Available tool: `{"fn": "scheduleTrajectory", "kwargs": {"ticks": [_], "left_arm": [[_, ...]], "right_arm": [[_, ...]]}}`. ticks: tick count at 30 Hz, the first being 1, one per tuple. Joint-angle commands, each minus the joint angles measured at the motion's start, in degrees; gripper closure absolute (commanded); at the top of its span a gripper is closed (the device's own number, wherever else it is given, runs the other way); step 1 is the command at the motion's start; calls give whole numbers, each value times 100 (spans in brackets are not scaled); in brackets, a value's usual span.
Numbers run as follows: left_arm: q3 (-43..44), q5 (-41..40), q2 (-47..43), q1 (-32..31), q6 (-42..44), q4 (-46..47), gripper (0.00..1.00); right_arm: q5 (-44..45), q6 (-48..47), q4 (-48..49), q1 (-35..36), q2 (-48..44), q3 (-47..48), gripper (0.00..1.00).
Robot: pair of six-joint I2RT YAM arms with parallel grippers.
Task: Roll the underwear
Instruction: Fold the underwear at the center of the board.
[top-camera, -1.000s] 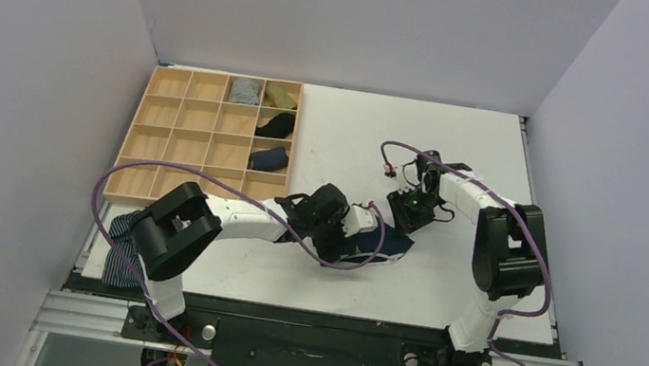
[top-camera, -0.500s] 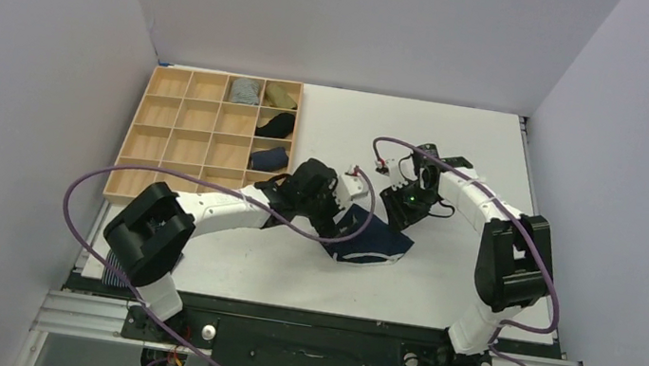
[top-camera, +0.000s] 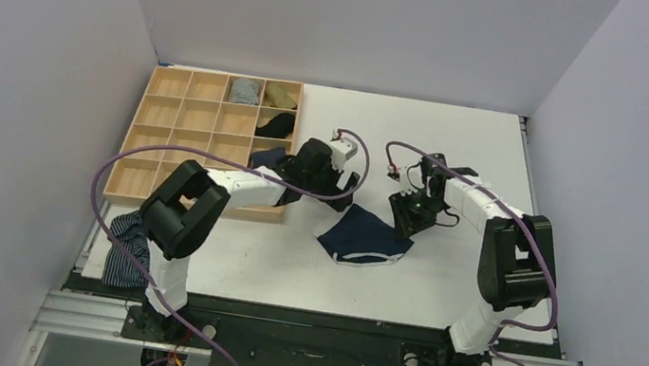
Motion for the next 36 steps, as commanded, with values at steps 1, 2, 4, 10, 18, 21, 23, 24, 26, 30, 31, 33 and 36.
{"fn": "scheduleTrajectory", "kwargs": {"ticks": [1,2,4,10,18,21,23,24,26,30,31,33,36], "left_arm": [[378,-33,276,-43,-441,275,3],[385,-67,341,-73,-443,270,3],[395,-150,414,-121,-416,268,3],[508,-502,621,-212,-217,90,3],[608,-1073,836,-255,-32,-41,3],[544,-1280,809,-249,-1,-42,3],[507,-1412,782,-238,15,-22,3],[496,-1447,770,-227,16,-15,3],[478,-1552,770,-213,16,-4,3],[525,-1729,789,-161,44,-30,3],[547,-1763,789,-150,49,-44,3],[563,-1766,788,-110,47,-50,3],[587,-1677,777,-63,36,-62,3]], "right_arm": [[84,140,247,-87,-31,-38,65],[95,147,255,-95,-8,-46,65],[118,149,269,-87,63,-47,65],[273,185,303,-84,273,-61,65],[1109,286,365,25,367,-179,67],[1646,298,418,103,371,-267,68],[1828,304,432,130,356,-324,68],[1868,310,435,140,330,-352,68],[1987,322,446,167,293,-376,68],[2058,332,445,186,280,-401,69],[2058,333,440,180,274,-400,69],[2062,327,432,189,243,-410,69],[1997,295,409,211,228,-380,69]]}}
